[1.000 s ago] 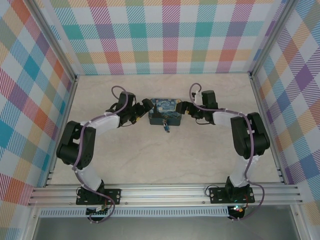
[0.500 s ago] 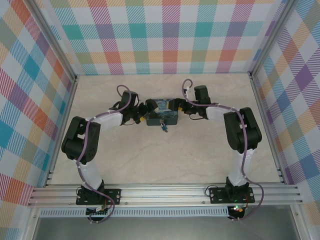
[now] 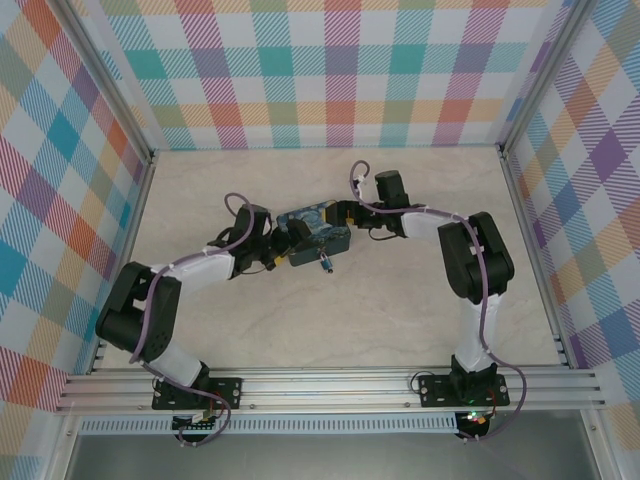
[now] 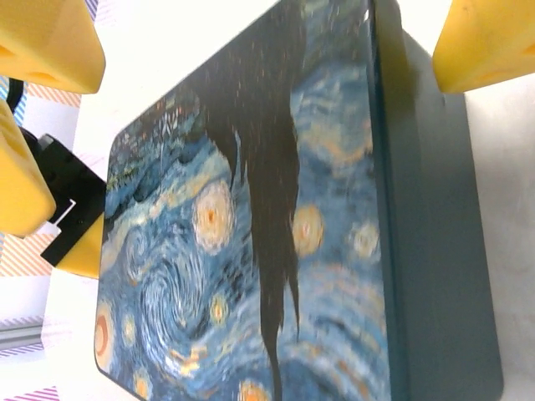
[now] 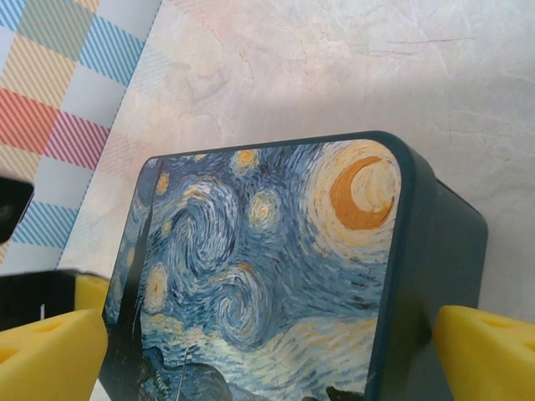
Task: Unlock the padlock with the key
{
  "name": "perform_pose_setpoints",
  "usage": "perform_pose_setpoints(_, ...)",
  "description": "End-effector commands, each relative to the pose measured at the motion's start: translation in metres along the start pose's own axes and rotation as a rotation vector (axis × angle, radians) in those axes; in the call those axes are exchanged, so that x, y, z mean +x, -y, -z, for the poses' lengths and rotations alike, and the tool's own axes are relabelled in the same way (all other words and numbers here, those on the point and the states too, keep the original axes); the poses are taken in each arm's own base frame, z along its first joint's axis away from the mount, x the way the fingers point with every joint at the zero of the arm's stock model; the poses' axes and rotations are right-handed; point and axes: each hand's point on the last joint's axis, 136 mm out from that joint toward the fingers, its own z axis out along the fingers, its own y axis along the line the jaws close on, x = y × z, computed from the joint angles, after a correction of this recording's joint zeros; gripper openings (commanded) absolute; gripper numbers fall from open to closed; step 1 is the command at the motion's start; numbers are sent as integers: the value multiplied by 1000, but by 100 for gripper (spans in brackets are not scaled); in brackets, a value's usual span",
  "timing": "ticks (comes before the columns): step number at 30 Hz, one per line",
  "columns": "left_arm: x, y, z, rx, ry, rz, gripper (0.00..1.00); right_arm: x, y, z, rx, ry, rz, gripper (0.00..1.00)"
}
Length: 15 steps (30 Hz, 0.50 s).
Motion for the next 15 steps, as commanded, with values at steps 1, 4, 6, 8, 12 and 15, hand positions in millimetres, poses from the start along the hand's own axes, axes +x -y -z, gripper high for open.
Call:
perform_pose_setpoints(1, -3, 10, 14, 28, 50, 5, 100, -24, -6, 31, 41, 95, 63, 100)
perform_pose_setpoints(4, -5, 5, 28, -21, 88, -22, 100, -25, -4, 58, 100, 151, 81, 100)
perform_pose_setpoints(6, -9, 4, 38, -45, 121, -50, 100, -14, -6, 70, 124, 149, 97, 100)
perform_pose_setpoints(8, -13, 5, 45, -55, 141, -66, 100, 7, -11, 79, 116, 126, 97, 98)
perform_pose_setpoints(12, -23, 20, 51, -45, 150, -101, 100, 55, -24, 76, 57, 62, 71, 84)
perform_pose_setpoints(15, -41, 31, 52, -50, 163, -143, 100, 86, -30, 62, 31, 11, 68, 77)
